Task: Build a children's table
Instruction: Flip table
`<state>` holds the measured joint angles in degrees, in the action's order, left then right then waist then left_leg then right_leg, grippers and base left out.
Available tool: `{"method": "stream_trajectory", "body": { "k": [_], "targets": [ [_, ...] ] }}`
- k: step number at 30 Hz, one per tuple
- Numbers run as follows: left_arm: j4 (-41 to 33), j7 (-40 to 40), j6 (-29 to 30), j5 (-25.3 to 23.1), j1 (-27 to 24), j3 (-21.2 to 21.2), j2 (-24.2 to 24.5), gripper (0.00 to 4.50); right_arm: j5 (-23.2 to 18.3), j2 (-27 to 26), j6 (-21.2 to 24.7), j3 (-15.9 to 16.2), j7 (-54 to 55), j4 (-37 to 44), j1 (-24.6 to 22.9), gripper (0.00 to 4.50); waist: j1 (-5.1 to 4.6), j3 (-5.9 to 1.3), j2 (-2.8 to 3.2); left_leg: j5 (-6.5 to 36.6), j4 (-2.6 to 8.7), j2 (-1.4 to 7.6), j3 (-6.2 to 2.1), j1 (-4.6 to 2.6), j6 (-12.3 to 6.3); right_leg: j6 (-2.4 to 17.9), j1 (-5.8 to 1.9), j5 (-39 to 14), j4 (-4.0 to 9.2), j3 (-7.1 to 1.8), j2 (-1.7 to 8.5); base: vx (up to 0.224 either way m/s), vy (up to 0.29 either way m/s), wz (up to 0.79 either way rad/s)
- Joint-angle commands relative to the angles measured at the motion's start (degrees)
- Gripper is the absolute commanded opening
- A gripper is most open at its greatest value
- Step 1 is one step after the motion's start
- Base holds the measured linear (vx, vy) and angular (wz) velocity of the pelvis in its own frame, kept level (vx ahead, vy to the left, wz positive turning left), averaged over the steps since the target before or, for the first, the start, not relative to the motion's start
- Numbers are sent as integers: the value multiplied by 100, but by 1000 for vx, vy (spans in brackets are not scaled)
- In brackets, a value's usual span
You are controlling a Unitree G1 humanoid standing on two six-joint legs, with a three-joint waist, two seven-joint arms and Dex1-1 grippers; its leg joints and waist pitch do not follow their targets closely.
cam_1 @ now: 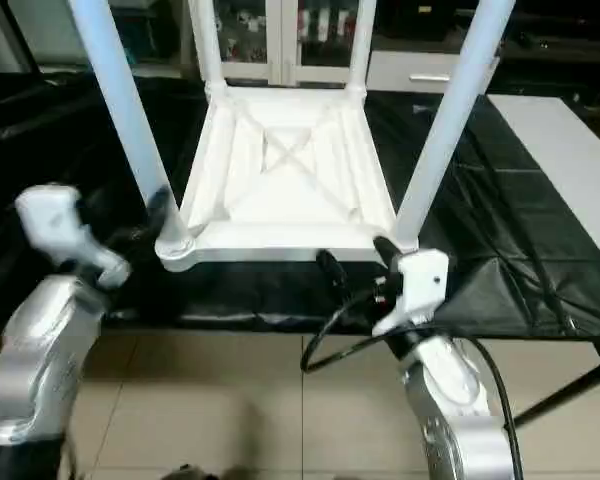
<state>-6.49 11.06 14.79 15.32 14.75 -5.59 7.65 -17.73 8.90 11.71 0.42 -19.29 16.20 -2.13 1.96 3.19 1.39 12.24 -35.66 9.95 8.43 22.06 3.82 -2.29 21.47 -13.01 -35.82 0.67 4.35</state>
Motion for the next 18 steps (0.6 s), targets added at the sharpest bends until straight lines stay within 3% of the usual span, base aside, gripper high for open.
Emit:
{"method": "stream_trajectory", "body": {
  "k": [1,2,5,6,10,11,18],
  "targets": [
    [493,-227,51,-333,233,11,52,438,-48,11,36,-36,15,68,3,450,-2,-355,9,614,499,184,-45,-61,35,1006,-184,472,366,-143,215,0,0,0],
    [645,-362,55,-441,336,-15,72,438,-49,13,40,-34,21,76,4,450,-1,-368,45,519,483,173,-44,-66,16,1009,-186,626,351,-139,205,0,0,0],
    [1111,-679,-57,-531,751,-185,75,438,-52,9,54,-13,26,123,-17,450,4,-398,31,373,451,153,-41,-73,-54,1065,-211,1044,329,-132,205,0,0,0],
    [1206,-718,-79,-493,866,-238,62,438,-49,6,59,-5,26,143,-27,450,8,-397,61,395,457,156,-46,-77,-48,1094,-210,1020,324,-127,207,0,0,0],
    [1410,-652,-138,-413,1078,-258,56,438,-57,-10,72,-9,24,169,-27,450,7,-375,53,667,484,181,-44,-78,-33,1219,-204,704,351,-126,218,0,0,0],
    [1505,-547,-219,-336,1244,-253,-24,438,-51,-17,68,-5,37,171,-30,450,8,-378,88,752,489,189,-48,-88,-9,1259,-196,606,349,-128,225,0,0,0],
    [1510,-434,-108,-198,1319,-234,-97,409,-114,-33,102,14,6,210,-68,450,14,-389,77,657,473,184,-44,-67,-100,1342,-223,737,340,-127,234,0,0,0]
  ]
}}
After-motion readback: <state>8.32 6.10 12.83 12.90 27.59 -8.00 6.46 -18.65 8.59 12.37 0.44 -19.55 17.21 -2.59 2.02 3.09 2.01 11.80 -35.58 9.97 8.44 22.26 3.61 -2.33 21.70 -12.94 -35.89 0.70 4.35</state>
